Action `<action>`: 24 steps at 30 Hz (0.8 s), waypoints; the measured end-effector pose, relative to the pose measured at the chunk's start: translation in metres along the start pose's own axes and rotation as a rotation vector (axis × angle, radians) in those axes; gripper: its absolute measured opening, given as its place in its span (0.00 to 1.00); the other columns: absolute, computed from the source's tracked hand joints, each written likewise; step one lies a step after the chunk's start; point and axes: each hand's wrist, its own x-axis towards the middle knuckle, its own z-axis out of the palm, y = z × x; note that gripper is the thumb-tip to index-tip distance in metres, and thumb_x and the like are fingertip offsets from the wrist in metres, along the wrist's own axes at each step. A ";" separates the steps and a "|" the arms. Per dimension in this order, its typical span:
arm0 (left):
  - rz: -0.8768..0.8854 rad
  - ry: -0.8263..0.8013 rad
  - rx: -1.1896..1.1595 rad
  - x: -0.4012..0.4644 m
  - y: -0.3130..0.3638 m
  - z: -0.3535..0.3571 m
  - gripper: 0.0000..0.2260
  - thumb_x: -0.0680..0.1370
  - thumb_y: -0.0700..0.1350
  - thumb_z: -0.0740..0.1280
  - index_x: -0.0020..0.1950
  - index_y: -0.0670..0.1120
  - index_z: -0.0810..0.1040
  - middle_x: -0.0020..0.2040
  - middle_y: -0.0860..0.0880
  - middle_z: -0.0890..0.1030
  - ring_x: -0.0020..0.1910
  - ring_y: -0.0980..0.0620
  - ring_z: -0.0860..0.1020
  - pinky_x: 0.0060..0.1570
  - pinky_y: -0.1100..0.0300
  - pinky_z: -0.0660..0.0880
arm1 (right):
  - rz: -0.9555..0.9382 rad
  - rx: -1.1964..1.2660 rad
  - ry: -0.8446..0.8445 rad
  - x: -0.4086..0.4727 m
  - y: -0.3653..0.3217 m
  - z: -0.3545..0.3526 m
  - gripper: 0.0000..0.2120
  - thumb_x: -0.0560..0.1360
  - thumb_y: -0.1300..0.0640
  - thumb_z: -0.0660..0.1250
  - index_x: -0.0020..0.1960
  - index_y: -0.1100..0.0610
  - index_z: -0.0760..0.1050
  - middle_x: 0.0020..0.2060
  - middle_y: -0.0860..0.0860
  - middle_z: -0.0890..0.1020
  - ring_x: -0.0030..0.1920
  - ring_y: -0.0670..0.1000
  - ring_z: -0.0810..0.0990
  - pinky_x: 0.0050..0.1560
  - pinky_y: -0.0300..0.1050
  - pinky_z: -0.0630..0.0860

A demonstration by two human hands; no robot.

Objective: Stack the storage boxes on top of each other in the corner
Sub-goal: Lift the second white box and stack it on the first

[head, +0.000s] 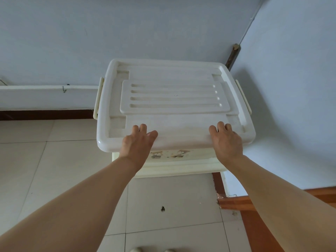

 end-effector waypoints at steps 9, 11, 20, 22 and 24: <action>-0.050 -0.067 -0.032 -0.011 0.000 -0.007 0.24 0.73 0.43 0.70 0.65 0.48 0.63 0.59 0.47 0.66 0.55 0.50 0.69 0.36 0.61 0.65 | -0.026 0.081 -0.070 -0.008 -0.003 -0.010 0.22 0.69 0.61 0.70 0.60 0.59 0.66 0.57 0.56 0.69 0.55 0.54 0.71 0.53 0.42 0.69; -0.053 -0.083 -0.026 -0.013 0.002 -0.013 0.23 0.74 0.45 0.70 0.65 0.48 0.63 0.59 0.48 0.67 0.56 0.50 0.70 0.37 0.60 0.66 | -0.034 0.122 -0.083 -0.013 -0.003 -0.017 0.25 0.70 0.56 0.69 0.63 0.59 0.64 0.62 0.58 0.66 0.61 0.57 0.66 0.64 0.47 0.65; -0.098 -0.048 -0.147 -0.029 0.001 -0.048 0.24 0.78 0.55 0.60 0.71 0.48 0.60 0.65 0.48 0.70 0.63 0.47 0.70 0.57 0.54 0.67 | -0.134 0.226 -0.123 -0.030 -0.017 -0.055 0.32 0.71 0.47 0.68 0.69 0.56 0.59 0.70 0.58 0.56 0.70 0.60 0.54 0.72 0.54 0.55; -0.105 -0.026 -0.158 -0.038 0.000 -0.056 0.22 0.79 0.54 0.59 0.70 0.48 0.61 0.64 0.49 0.71 0.63 0.47 0.71 0.57 0.53 0.67 | -0.145 0.233 -0.113 -0.034 -0.018 -0.064 0.31 0.71 0.50 0.68 0.68 0.56 0.59 0.70 0.58 0.57 0.70 0.60 0.55 0.71 0.53 0.55; -0.106 -0.017 -0.163 -0.048 -0.003 -0.064 0.21 0.79 0.54 0.59 0.69 0.48 0.62 0.63 0.49 0.72 0.62 0.47 0.71 0.56 0.54 0.67 | -0.155 0.235 -0.116 -0.039 -0.018 -0.074 0.29 0.71 0.51 0.67 0.68 0.56 0.60 0.69 0.58 0.57 0.69 0.59 0.55 0.71 0.52 0.56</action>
